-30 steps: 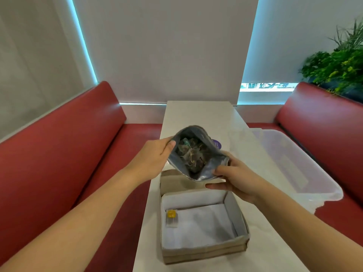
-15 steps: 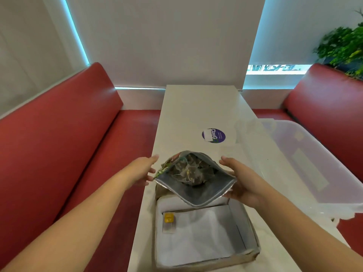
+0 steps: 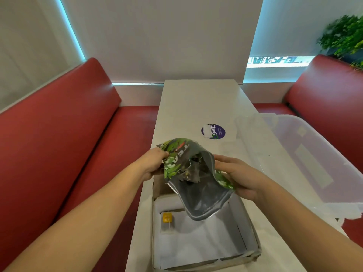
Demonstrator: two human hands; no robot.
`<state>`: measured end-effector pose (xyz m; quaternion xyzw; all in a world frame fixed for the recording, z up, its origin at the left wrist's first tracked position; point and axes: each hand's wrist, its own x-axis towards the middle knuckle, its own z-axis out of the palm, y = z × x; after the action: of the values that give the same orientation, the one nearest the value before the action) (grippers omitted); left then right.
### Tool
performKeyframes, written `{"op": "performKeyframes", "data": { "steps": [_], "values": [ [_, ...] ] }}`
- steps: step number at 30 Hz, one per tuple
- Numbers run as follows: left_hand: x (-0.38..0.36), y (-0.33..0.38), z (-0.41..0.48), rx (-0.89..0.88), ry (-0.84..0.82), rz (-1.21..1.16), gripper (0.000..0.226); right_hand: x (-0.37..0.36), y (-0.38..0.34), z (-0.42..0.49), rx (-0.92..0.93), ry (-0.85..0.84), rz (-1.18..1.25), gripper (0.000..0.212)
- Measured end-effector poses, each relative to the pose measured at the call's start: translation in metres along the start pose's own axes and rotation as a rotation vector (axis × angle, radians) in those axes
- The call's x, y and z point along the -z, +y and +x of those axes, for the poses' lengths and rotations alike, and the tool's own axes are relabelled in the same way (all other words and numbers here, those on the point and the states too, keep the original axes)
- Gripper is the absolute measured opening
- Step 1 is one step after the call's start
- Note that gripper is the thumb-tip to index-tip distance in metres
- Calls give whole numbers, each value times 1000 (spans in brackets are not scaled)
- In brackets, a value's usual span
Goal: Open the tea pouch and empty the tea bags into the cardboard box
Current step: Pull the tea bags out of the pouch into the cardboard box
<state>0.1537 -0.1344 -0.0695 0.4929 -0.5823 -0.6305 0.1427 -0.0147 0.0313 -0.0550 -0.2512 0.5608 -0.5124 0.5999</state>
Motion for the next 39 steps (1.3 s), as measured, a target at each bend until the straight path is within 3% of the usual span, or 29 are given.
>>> {"op": "performKeyframes", "data": {
  "steps": [4,8,13,17,23,24,29,31,35,39],
  "values": [
    [3,1,-8,-98,29,7,25,-1,9,-5,-66,1,67,53],
    [5,-8,-15,-127,38,-89,31,-3,13,-8,-29,-51,125,48],
    [7,-6,-17,-165,61,-299,32,-7,-1,-19,123,-31,37,88],
    [6,3,-19,-204,77,-426,36,-9,-10,-27,168,-115,-7,98],
    [2,17,-19,-170,79,-558,9,-12,-13,-25,258,-59,-86,101],
    [1,17,-18,-151,41,-578,11,-11,-13,-24,263,-60,-87,101],
    [-3,17,-7,-62,-207,-522,74,-11,-8,-15,306,-66,-178,102],
    [-6,15,-1,-32,-284,-520,84,-11,-7,-12,325,-70,-211,100],
    [-10,13,8,-29,-360,-534,80,-6,-8,-10,327,-85,-191,99],
    [-14,17,8,-60,-303,-521,55,-3,-5,-6,376,-83,-91,93]
  ]
}}
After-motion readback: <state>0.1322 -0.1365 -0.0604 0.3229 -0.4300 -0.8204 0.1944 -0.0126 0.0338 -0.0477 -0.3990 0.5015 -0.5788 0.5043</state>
